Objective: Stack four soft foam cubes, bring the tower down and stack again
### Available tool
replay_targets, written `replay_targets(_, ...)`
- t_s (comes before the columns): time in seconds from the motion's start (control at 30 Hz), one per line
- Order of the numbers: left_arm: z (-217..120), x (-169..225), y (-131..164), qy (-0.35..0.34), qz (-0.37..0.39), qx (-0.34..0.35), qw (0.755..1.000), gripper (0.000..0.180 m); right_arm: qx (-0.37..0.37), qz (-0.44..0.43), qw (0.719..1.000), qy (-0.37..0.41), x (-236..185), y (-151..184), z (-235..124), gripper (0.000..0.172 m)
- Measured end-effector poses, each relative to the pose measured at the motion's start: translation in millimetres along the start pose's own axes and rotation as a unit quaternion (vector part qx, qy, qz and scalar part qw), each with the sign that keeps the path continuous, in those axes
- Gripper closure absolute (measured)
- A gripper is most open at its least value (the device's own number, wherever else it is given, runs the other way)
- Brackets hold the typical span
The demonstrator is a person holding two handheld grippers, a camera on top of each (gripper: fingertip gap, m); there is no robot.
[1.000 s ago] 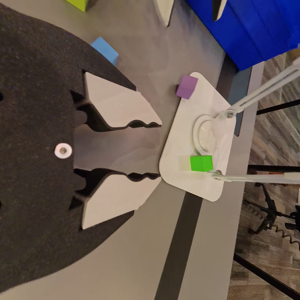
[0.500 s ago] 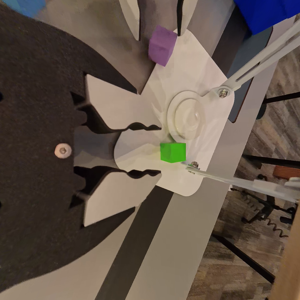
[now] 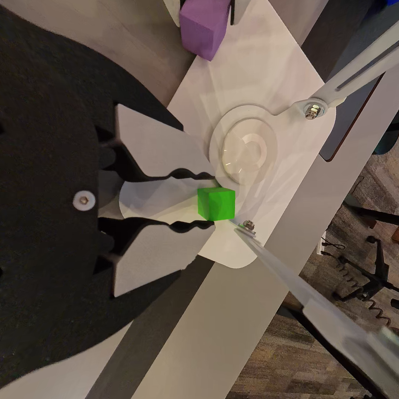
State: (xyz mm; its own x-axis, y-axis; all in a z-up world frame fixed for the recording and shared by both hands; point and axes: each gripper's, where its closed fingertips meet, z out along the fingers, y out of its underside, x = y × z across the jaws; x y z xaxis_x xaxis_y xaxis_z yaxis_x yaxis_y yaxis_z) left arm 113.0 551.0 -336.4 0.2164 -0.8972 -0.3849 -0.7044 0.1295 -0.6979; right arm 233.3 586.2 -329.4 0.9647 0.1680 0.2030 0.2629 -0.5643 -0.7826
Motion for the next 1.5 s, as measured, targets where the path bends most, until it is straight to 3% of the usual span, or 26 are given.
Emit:
replay_targets(0.1,-0.1,0.4,-0.2,-0.001,0.003,0.001,1.0,0.148,0.02,0.01,1.0,-0.005,1.1,-4.4,-4.4,0.147)
replay_targets(0.27,-0.7,0.8,-0.6,-0.005,0.009,0.003,1.0,0.148,0.019,0.001,1.0,0.003,0.9,-4.1,-4.1,0.147)
replay_targets(0.37,-0.7,1.0,-0.7,-0.005,0.01,0.004,1.0,0.148,-0.004,-0.001,1.0,-0.001,-0.4,0.9,0.8,0.133)
replay_targets(0.53,-0.6,0.5,-0.6,-0.006,0.008,0.003,1.0,0.148,-0.006,0.007,1.0,0.007,4.4,0.6,2.5,0.145)
replay_targets(0.87,-9.8,6.3,-6.8,-0.001,0.003,0.03,1.0,0.149,0.043,-0.014,0.999,0.003,-1.2,-6.5,-13.3,0.146)
replay_targets(1.07,-49.2,18.8,-22.8,0.013,-0.058,0.082,0.995,0.149,0.068,-0.005,0.998,-0.013,-5.1,5.8,-43.3,0.146)
replay_targets(1.37,-127.9,83.1,-14.8,0.055,-0.104,0.082,0.99,0.149,0.084,-0.021,0.995,-0.046,-28.5,38.6,-99.5,0.146)
replay_targets(1.5,-140.4,107.2,-12.4,0.081,-0.126,0.071,0.986,0.149,0.085,-0.05,0.994,-0.052,-40.1,45.5,-110.2,0.146)
